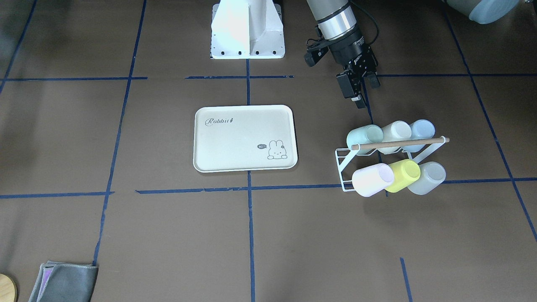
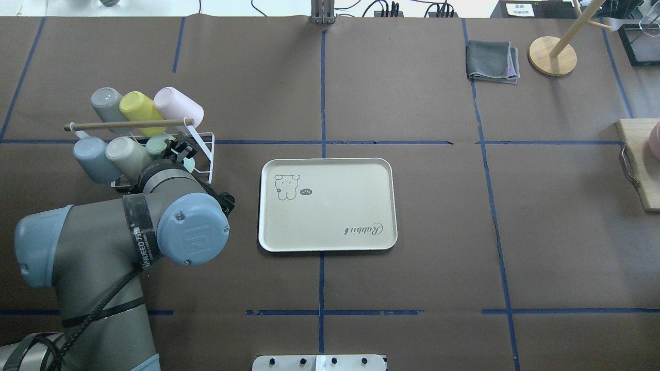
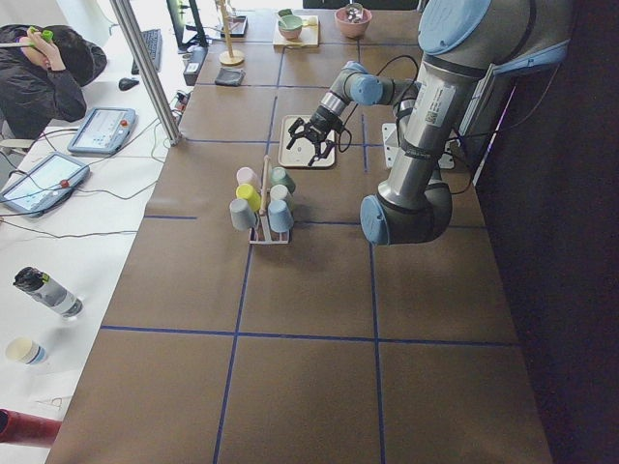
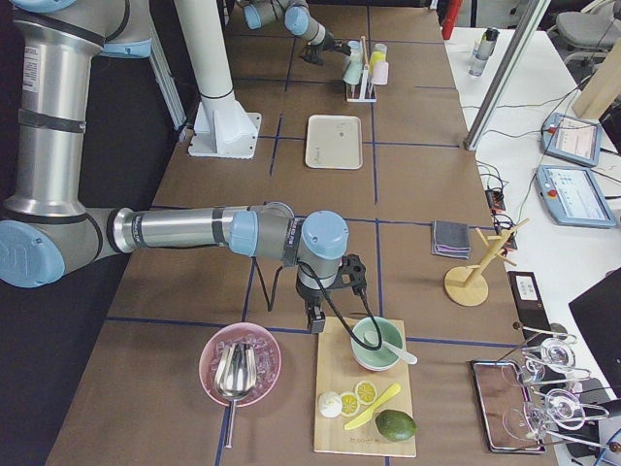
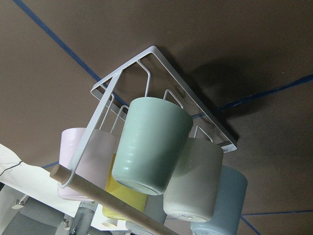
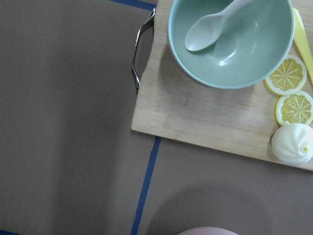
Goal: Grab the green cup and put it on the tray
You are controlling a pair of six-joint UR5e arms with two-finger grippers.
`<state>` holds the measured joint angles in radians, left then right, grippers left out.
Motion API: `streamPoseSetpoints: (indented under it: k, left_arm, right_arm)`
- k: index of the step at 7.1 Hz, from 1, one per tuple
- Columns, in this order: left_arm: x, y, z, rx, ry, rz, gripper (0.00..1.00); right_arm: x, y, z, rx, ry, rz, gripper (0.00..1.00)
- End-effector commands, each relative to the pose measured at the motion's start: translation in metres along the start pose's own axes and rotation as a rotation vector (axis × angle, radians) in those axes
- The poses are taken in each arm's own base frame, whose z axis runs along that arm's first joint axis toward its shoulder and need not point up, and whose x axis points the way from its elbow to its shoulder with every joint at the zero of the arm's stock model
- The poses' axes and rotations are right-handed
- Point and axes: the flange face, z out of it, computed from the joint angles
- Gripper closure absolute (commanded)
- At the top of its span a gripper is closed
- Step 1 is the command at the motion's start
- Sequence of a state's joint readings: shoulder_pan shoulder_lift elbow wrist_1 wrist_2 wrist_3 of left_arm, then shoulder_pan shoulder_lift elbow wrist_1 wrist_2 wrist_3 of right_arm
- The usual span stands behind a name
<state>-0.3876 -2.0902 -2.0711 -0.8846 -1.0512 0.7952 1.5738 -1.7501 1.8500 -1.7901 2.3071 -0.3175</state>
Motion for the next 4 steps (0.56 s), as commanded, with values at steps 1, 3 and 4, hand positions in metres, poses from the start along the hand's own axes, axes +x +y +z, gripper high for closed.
streamPoseSetpoints:
  k: [1,3,4]
  left_arm:
    - [-0.006,-0.019,0.022,-0.022,-0.011,0.002,0.0]
    - [-0.004,-0.034,0.041,-0.048,0.013,-0.003,0.0]
    - [-0.006,-0.043,0.052,-0.051,0.004,-0.007,0.0]
  right_arm:
    - [0.0,0.0,0.0,0.001,0.0,0.001,0.0]
    - [0.001,0.0,0.001,-0.001,0.0,0.001,0.0]
    - [0.001,0.0,0.001,-0.001,0.0,0.001,0.0]
